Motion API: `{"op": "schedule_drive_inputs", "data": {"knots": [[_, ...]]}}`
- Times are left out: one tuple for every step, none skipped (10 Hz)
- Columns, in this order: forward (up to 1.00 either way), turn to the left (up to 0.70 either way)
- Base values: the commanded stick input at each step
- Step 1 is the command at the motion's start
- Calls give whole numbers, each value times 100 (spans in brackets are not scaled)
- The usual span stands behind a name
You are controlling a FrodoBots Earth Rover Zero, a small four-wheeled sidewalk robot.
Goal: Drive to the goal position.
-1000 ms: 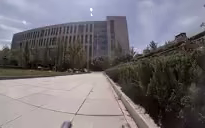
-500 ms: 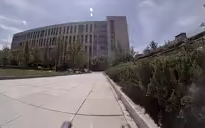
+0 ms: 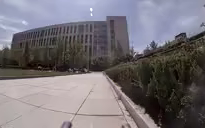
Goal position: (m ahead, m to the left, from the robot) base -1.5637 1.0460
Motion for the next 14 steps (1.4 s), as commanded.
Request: {"op": "schedule_drive_inputs", "data": {"knots": [[0, 0], [4, 0], [2, 0], [0, 0], [2, 0], [4, 0], [0, 0], [0, 0], [4, 0], [4, 0], [3, 0], [1, 0], [3, 0], [4, 0]]}}
